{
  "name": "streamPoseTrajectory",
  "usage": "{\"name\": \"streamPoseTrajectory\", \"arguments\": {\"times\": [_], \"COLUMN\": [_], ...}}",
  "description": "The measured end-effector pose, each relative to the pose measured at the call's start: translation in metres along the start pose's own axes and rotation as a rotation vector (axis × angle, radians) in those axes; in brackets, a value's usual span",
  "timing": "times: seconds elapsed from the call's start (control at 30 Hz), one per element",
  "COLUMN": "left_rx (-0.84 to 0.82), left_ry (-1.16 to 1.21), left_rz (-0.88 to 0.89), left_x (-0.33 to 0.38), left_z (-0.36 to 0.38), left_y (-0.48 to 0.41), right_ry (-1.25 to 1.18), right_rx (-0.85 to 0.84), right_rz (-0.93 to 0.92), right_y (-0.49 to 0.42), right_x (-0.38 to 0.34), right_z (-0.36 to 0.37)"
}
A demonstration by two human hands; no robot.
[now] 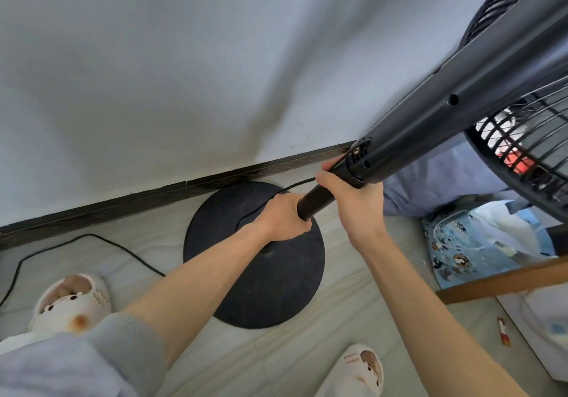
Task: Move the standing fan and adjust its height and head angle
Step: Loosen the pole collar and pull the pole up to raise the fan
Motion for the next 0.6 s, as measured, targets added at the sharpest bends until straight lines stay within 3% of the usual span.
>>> {"name": "streamPoseTrajectory", "arguments": {"times": [0.07,0.17,0.33,0.47,0.53,0.6], "left_rx": [-0.001,0.009,0.036,0.028,0.030,0.032], "left_ry": [0.020,0.028,0.015,0.053,0.072,0.060], "left_rz": [0.022,0.030,0.017,-0.016,-0.020,-0.013], "left_x": [0.001,-0.001,-0.003,-0.001,0.002,0.005], "left_z": [0.000,-0.001,-0.002,0.003,0.005,0.005], "left_y": [-0.001,-0.001,-0.001,0.001,0.000,0.000], "right_ry": [-0.025,-0.098,-0.118,-0.088,-0.084,-0.079], "right_rx": [0.180,0.229,-0.068,-0.318,-0.384,-0.321], "right_rz": [0.006,0.045,-0.010,0.050,0.079,0.078], "right_y": [0.008,0.004,-0.008,-0.016,-0.017,-0.015], "right_x": [0.010,0.018,0.008,0.005,0.002,0.001], "right_z": [0.001,0.004,0.011,0.008,0.006,0.005]}}
Point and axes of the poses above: each hand's wrist, its own y-axis away from the middle knuckle, its own z-axis out of the palm, x = y × z, the point moved 9 cm from there along -y, towards the middle knuckle, and after that the axes turned 6 degrees about -x, right-handed, at the moved point
